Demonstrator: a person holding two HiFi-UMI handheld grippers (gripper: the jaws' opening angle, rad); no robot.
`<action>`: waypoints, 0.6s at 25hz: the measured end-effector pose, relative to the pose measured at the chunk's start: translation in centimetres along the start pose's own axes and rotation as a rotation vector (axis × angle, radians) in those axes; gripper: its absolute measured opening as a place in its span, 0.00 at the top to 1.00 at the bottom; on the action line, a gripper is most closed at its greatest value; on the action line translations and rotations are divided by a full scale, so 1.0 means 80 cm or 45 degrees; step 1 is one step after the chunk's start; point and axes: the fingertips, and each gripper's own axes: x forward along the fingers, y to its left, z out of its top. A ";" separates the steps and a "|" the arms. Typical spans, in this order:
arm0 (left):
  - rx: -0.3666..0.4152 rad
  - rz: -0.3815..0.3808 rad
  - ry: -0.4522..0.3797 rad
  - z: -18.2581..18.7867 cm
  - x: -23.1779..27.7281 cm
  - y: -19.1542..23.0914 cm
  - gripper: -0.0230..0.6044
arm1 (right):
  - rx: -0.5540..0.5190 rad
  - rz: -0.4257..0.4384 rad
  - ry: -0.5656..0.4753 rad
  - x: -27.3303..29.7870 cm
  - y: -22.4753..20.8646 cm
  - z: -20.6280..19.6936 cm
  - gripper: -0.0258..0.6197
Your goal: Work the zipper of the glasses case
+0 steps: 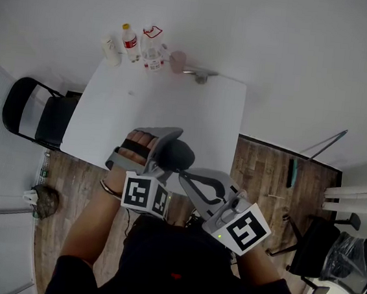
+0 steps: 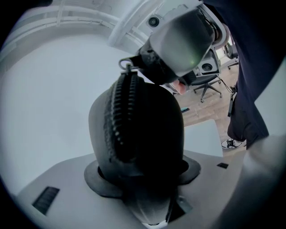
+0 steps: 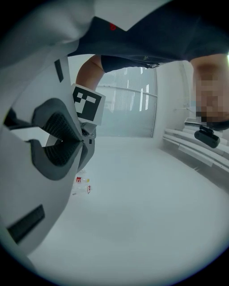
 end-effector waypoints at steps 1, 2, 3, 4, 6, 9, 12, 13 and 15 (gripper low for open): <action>-0.029 -0.004 -0.022 0.002 -0.001 0.000 0.52 | 0.017 0.004 -0.013 -0.001 0.000 0.003 0.94; -0.062 -0.008 -0.043 0.005 -0.003 0.001 0.52 | 0.034 0.009 -0.024 -0.002 0.000 0.005 0.94; -0.093 -0.011 -0.062 0.008 -0.005 0.001 0.52 | 0.049 0.016 -0.037 -0.003 0.001 0.008 0.94; -0.115 -0.015 -0.078 0.011 -0.007 0.002 0.52 | 0.059 0.024 -0.053 -0.004 0.001 0.011 0.94; -0.142 -0.021 -0.095 0.015 -0.009 0.001 0.52 | 0.063 0.025 -0.086 -0.007 0.001 0.015 0.94; -0.175 -0.017 -0.118 0.018 -0.010 0.000 0.52 | 0.064 -0.005 -0.142 -0.014 -0.001 0.023 0.93; -0.319 -0.020 -0.189 0.023 -0.019 0.007 0.52 | 0.059 -0.040 -0.194 -0.027 -0.010 0.034 0.93; -0.379 -0.022 -0.219 0.026 -0.023 0.011 0.52 | 0.062 -0.057 -0.210 -0.031 -0.015 0.037 0.93; -0.490 -0.026 -0.282 0.034 -0.031 0.018 0.52 | 0.055 -0.089 -0.239 -0.042 -0.029 0.041 0.93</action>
